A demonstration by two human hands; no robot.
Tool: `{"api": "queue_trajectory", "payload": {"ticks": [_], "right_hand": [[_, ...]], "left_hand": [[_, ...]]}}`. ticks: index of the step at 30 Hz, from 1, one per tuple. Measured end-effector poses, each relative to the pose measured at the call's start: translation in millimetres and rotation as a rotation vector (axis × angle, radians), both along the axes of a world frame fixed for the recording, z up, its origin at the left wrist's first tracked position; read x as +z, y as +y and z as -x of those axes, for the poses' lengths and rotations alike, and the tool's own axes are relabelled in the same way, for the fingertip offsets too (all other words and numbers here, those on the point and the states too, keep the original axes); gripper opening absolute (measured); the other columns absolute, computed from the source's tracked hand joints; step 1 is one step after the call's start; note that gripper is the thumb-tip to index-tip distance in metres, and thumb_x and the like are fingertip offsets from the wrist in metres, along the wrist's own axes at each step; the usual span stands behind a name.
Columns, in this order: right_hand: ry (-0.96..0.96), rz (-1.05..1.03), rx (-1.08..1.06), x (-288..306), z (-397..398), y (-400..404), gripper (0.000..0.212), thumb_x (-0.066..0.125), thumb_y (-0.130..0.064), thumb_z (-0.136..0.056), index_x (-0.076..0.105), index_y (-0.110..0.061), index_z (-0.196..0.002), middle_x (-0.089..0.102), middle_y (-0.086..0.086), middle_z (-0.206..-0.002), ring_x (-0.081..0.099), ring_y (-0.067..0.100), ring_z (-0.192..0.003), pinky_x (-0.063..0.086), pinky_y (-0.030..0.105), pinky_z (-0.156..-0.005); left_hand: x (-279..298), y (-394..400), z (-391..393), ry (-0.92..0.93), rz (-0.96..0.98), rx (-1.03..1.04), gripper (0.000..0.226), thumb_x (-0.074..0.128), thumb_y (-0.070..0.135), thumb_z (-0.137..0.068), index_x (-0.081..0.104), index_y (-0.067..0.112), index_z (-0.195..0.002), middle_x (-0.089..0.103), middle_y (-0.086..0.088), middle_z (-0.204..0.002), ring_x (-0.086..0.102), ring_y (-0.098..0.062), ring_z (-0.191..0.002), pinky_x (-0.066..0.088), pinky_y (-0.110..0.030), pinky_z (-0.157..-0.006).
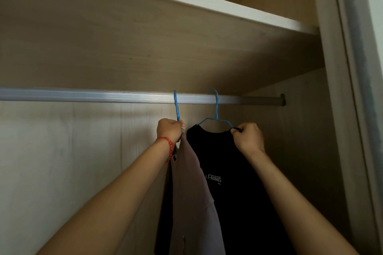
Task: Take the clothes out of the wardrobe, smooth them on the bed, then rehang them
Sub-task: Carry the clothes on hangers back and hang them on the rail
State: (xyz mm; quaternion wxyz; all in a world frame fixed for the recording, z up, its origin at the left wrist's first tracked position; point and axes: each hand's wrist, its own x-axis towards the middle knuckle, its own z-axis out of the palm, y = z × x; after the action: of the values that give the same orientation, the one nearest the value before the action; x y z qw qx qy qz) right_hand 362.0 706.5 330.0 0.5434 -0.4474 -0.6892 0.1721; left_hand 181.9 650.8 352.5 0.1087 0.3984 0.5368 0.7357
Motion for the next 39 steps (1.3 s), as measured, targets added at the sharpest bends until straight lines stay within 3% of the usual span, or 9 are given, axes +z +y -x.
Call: {"api": "queue_trajectory", "payload": {"ticks": [13, 17, 19, 21, 23, 28, 32, 37, 39], "right_hand": [[-0.07, 0.022, -0.063, -8.2, -10.4, -10.1, 0.022, 0.053, -0.02, -0.091, 0.066, -0.008, -0.104, 0.066, 0.016, -0.107, 0.06, 0.033, -0.103, 0.039, 0.027, -0.071], [-0.113, 0.033, -0.033, -11.5, -13.5, -16.4, 0.021, 0.052, -0.02, -0.092, 0.064, -0.007, -0.104, 0.065, 0.015, -0.103, 0.06, 0.031, -0.097, 0.045, 0.031, -0.075], [-0.139, 0.026, -0.026, -14.2, -13.9, -20.4, 0.021, 0.051, -0.021, -0.093, 0.063, -0.007, -0.104, 0.064, 0.012, -0.097, 0.058, 0.027, -0.088, 0.041, 0.029, -0.071], [-0.154, 0.002, -0.058, -17.9, -13.7, -26.6, 0.021, 0.05, -0.022, -0.093, 0.062, -0.008, -0.104, 0.062, 0.012, -0.096, 0.055, 0.026, -0.083, 0.038, 0.028, -0.069], [-0.177, -0.013, -0.091, -22.0, -12.2, -33.8, 0.023, 0.05, -0.023, -0.093, 0.06, -0.009, -0.108, 0.062, 0.014, -0.1, 0.057, 0.03, -0.09, 0.038, 0.029, -0.07], [-0.203, -0.079, -0.189, -29.5, -10.7, -55.5, 0.032, 0.052, -0.024, -0.091, 0.054, -0.012, -0.121, 0.059, 0.015, -0.116, 0.057, 0.034, -0.105, 0.043, 0.033, -0.075], [-0.129, -0.134, -0.119, -36.1, -20.9, -79.9, 0.034, 0.057, -0.025, -0.088, 0.058, -0.013, -0.12, 0.061, 0.013, -0.119, 0.057, 0.032, -0.109, 0.045, 0.034, -0.088], [0.072, -0.097, 0.034, -50.5, -46.0, -131.4, 0.025, 0.06, -0.023, -0.087, 0.066, -0.015, -0.11, 0.067, 0.003, -0.101, 0.061, 0.018, -0.103, 0.048, 0.033, -0.093], [0.114, -0.12, 0.018, -64.9, -55.5, -156.4, 0.024, 0.058, -0.023, -0.089, 0.065, -0.017, -0.111, 0.063, -0.005, -0.097, 0.059, 0.013, -0.1, 0.047, 0.026, -0.085]], "left_hand": [[-10.7, -14.3, 0.9, 0.081, -0.014, 0.092, 0.017, 0.058, 0.009, -0.087, 0.069, -0.003, -0.093, 0.068, -0.026, -0.094, 0.059, -0.028, -0.074, 0.053, -0.041, -0.087], [-11.1, -19.6, -0.6, 0.103, 0.008, 0.105, 0.019, 0.058, 0.011, -0.087, 0.07, -0.002, -0.094, 0.069, -0.024, -0.099, 0.064, -0.039, -0.094, 0.052, -0.044, -0.089], [-11.5, -22.3, -0.6, 0.127, 0.024, 0.097, 0.022, 0.056, 0.015, -0.089, 0.07, -0.001, -0.093, 0.069, -0.021, -0.094, 0.065, -0.036, -0.087, 0.054, -0.039, -0.082], [-13.9, -27.0, -0.7, 0.155, 0.047, 0.08, 0.027, 0.053, 0.021, -0.091, 0.069, 0.002, -0.081, 0.065, -0.013, -0.076, 0.06, -0.026, -0.064, 0.05, -0.03, -0.063], [-19.8, -34.4, -0.8, 0.177, 0.075, 0.067, 0.03, 0.051, 0.025, -0.092, 0.064, 0.007, -0.071, 0.057, -0.006, -0.061, 0.052, -0.018, -0.052, 0.044, -0.024, -0.053], [-42.6, -54.9, 0.6, 0.329, 0.105, 0.078, 0.024, 0.052, 0.026, -0.091, 0.063, 0.011, -0.075, 0.058, -0.001, -0.064, 0.057, -0.02, -0.071, 0.046, -0.026, -0.072], [-71.1, -87.0, -3.9, 0.522, 0.133, 0.091, 0.021, 0.054, 0.024, -0.09, 0.068, 0.008, -0.092, 0.063, -0.001, -0.083, 0.057, -0.014, -0.081, 0.042, -0.021, -0.076], [-105.8, -132.0, -3.2, 0.621, 0.156, -0.003, 0.024, 0.054, 0.026, -0.091, 0.066, 0.011, -0.106, 0.061, 0.003, -0.098, 0.053, -0.007, -0.089, 0.039, -0.018, -0.078], [-120.5, -150.0, -1.5, 0.627, 0.168, -0.034, 0.024, 0.054, 0.025, -0.091, 0.065, 0.012, -0.107, 0.064, 0.0, -0.101, 0.052, -0.006, -0.089, 0.038, -0.017, -0.078]]}}
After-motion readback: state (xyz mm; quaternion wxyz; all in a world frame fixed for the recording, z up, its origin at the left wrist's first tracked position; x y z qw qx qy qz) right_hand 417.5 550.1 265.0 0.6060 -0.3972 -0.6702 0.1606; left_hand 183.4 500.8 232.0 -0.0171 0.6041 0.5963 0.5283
